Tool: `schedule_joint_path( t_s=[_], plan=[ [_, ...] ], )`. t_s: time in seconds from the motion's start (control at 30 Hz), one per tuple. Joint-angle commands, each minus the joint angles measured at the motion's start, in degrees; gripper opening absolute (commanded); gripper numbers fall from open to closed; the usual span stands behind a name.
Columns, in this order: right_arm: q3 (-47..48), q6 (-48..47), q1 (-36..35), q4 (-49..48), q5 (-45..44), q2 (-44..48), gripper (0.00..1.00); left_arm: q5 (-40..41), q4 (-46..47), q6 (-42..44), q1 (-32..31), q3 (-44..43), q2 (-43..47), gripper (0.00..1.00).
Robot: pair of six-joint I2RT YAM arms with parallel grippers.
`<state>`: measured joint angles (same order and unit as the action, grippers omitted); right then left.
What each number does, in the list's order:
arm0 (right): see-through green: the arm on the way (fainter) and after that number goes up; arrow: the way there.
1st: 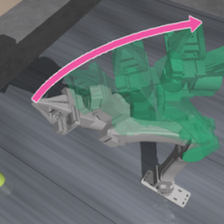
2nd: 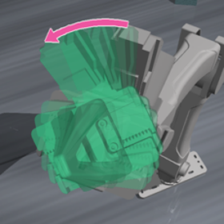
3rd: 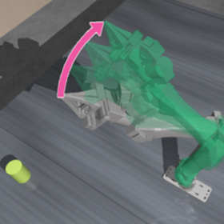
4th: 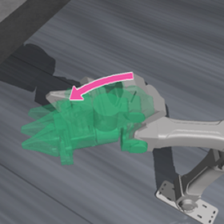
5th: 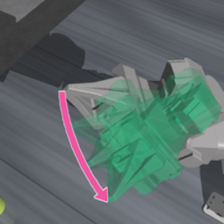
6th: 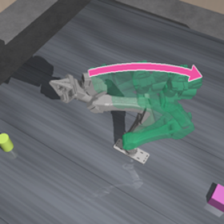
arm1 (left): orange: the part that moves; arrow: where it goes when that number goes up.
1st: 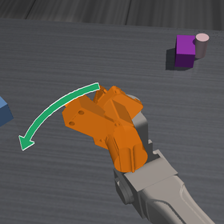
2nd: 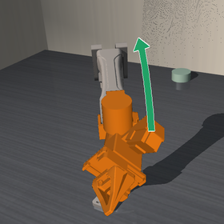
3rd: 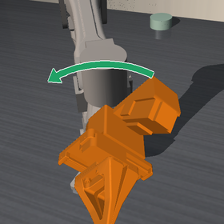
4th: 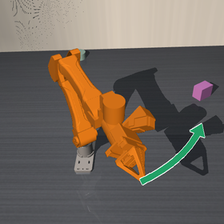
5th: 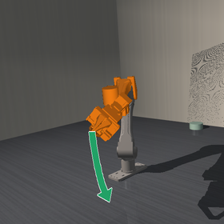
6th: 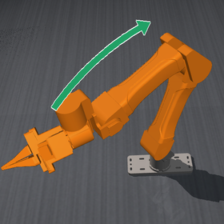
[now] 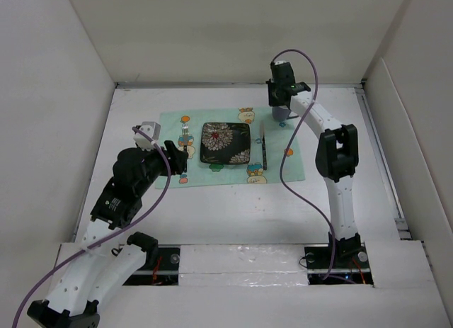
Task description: Set the dinner table for one person
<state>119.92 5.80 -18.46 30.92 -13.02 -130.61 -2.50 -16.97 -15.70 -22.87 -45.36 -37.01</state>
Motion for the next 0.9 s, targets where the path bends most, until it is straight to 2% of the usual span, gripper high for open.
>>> schedule_joint_path(
  t_s=[0.0,0.47,0.53,0.7,0.77,0.8,0.87],
  plan=[
    [1.8,-1.0,0.0,-3.4,1.1,1.0,0.0,0.4,1.5,0.2,-0.2,-0.8,0.0,0.56],
    [0.4,-1.1,-2.2,-3.4,-1.2,0.3,0.0,1.5,1.4,0.0,-0.2,-0.9,-0.2,0.57],
    [0.1,-0.6,-2.2,-3.6,-1.1,0.1,0.07,1.4,1.2,-0.1,-0.2,-0.8,-0.4,0.57],
    [-1.6,-0.6,-2.2,-4.2,-1.7,2.0,0.45,1.8,1.2,0.0,-0.2,-0.9,-0.5,0.59],
    [-0.9,-0.4,-2.2,-3.2,-1.5,3.3,0.52,3.8,1.0,-0.3,-0.2,-1.0,-0.4,0.6],
    [-1.0,-0.4,-2.2,-2.8,-1.9,4.1,0.58,4.4,0.9,-0.7,-0.2,-1.1,-0.5,0.6],
    [-1.8,-0.3,-2.8,-3.3,-2.5,7.5,0.63,4.8,0.9,-0.9,1.3,-1.0,-0.2,0.6]
  ],
)
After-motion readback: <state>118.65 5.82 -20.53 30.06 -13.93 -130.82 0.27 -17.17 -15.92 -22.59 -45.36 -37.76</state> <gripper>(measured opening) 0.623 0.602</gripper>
